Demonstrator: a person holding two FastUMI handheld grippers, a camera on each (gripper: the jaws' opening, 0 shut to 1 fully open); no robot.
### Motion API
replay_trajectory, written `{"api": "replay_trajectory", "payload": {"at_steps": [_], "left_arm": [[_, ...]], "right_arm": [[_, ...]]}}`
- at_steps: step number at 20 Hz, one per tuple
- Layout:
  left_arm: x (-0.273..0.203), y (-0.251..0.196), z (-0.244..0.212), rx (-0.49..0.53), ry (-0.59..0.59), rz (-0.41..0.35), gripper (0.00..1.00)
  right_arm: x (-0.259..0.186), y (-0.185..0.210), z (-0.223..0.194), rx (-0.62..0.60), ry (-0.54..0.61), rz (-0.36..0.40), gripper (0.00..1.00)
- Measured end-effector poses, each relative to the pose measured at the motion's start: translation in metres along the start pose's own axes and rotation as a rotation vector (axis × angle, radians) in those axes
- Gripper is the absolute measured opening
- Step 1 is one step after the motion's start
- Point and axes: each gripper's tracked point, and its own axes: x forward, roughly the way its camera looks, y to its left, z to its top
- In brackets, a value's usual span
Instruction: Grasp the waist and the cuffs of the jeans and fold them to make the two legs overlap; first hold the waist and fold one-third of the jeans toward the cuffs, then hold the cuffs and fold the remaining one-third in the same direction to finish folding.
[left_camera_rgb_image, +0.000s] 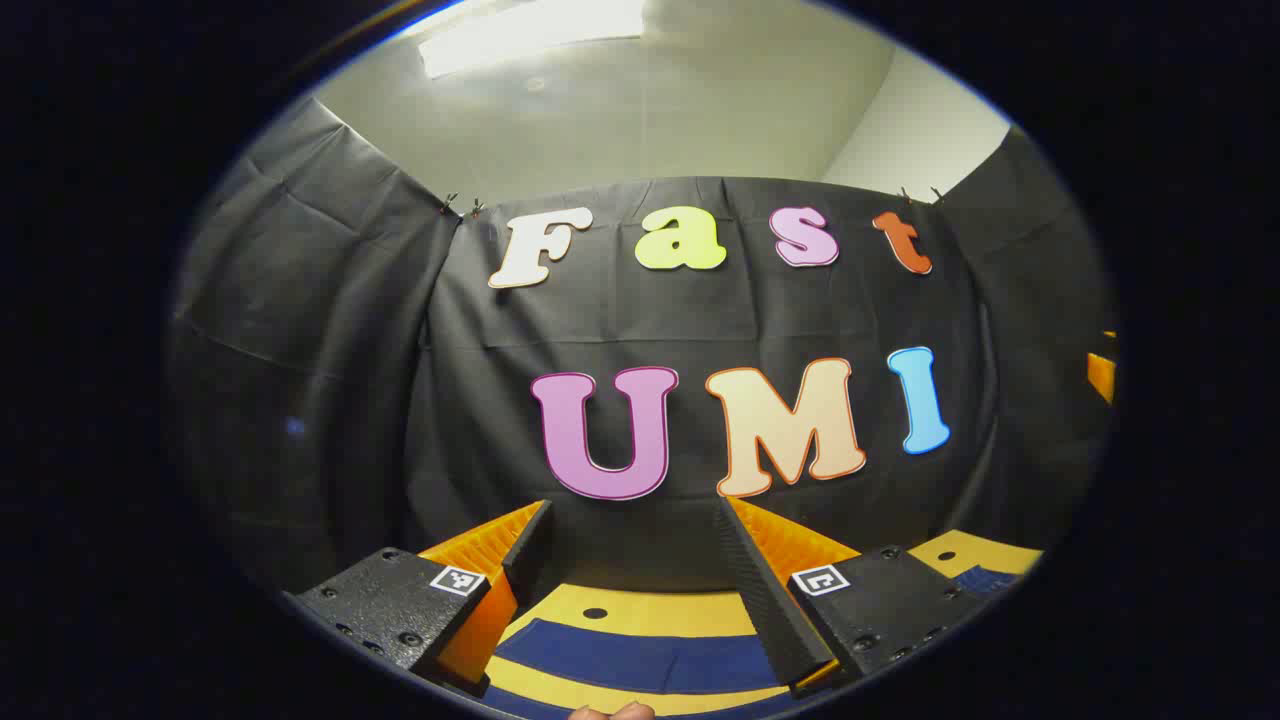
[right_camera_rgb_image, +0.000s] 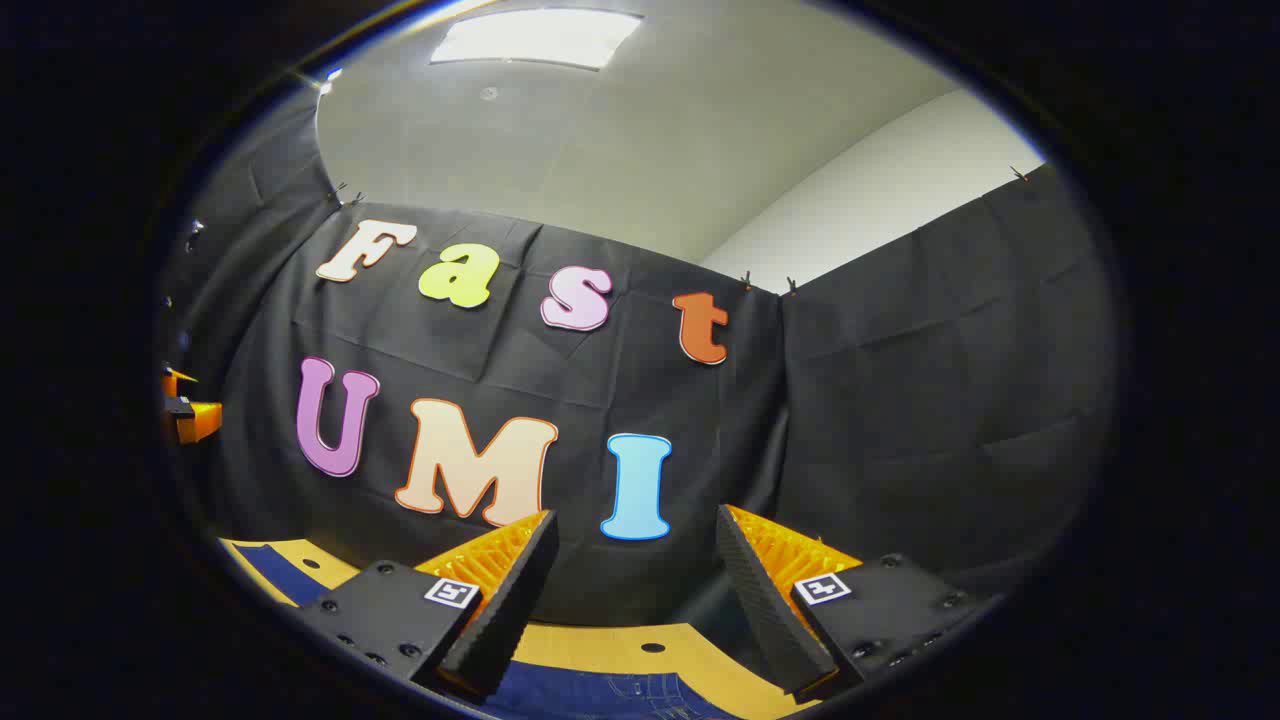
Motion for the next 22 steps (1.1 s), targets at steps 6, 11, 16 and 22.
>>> {"api": "replay_trajectory", "payload": {"at_steps": [6, 11, 16, 22], "left_arm": [[-0.032, 0.047, -0.034, 0.214, 0.089, 0.085, 0.95], [-0.063, 0.090, -0.098, 0.477, 0.237, 0.038, 0.95], [-0.086, 0.134, -0.174, 0.681, 0.403, -0.079, 0.94], [-0.097, 0.155, -0.256, 0.947, 0.534, -0.307, 0.94]], "right_arm": [[0.004, 0.045, -0.028, -0.001, -0.003, 0.171, 0.98], [0.004, 0.094, -0.033, 0.023, 0.022, 0.239, 0.98], [0.000, 0.137, -0.038, 0.037, 0.054, 0.270, 0.96], [-0.004, 0.151, -0.056, 0.005, 0.117, 0.240, 1.00]]}}
